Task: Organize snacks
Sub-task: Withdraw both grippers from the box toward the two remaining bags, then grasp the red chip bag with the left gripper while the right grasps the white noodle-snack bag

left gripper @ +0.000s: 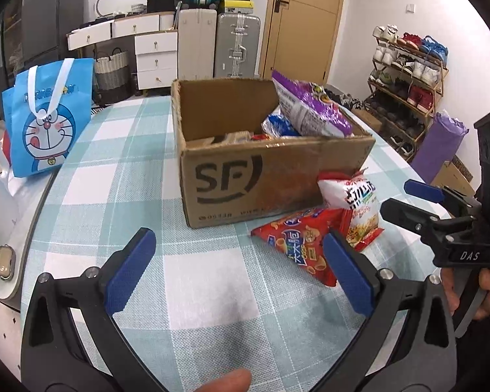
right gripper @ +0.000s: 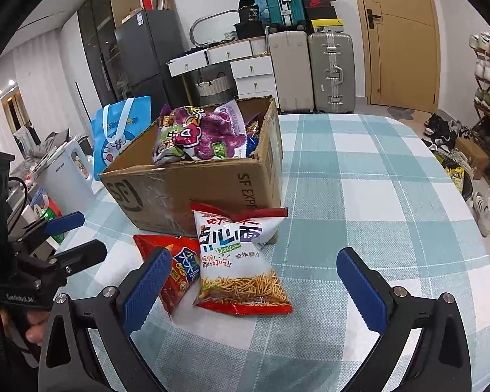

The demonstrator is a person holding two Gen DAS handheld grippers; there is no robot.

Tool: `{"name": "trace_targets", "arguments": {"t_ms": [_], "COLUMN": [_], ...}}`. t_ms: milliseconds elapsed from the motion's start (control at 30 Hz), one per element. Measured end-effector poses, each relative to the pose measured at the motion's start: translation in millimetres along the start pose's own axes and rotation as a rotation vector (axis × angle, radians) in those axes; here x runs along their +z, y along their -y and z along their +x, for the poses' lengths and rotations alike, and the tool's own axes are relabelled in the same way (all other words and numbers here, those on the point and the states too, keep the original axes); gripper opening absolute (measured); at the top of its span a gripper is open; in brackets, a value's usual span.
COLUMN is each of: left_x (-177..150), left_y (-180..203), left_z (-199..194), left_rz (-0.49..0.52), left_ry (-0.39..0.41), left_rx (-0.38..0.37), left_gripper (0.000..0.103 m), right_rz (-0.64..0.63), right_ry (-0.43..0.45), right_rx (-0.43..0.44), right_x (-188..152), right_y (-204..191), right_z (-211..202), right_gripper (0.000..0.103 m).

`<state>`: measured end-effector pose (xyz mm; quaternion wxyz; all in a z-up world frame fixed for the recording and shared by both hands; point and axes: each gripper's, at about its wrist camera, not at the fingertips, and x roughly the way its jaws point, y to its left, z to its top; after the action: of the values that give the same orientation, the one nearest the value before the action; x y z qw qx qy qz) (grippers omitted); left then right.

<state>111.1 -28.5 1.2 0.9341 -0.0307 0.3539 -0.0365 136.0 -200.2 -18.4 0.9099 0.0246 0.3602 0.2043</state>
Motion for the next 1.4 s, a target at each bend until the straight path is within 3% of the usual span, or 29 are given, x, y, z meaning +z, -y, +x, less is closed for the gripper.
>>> {"name": "trace_targets", "arguments": {"t_ms": [433, 1033, 1300, 1400], "left_x": [-7.5, -20.1, -22.6, -23.3], "left_y": [5.8, 10.1, 10.7, 11.2], "left_z": [19.3, 42.2, 49.7, 50.0], "left_rz": [0.023, 0.059, 0.067, 0.074], "left_ry": [-0.038, -0.099, -0.116, -0.115], "left_rx": [0.000, 0.002, 0.001, -0.001], "left_gripper": [0.102, 0.102, 0.102, 0.102], "right_rz": [0.044, 0.037, 0.037, 0.022], "right_ry": [-0.067, -0.140, -0.127, -0.129], "right_rx": [0.015, -0.036, -0.034, -0.017], "right_x": [-4.3, -9.0, -7.1, -6.2], "right_y": [6.6, 0.1, -0.6, -5.6], "right_z": [22.1, 53.5, 54.4, 55.2], "right_gripper": [0.102, 0.102, 0.102, 0.097]}}
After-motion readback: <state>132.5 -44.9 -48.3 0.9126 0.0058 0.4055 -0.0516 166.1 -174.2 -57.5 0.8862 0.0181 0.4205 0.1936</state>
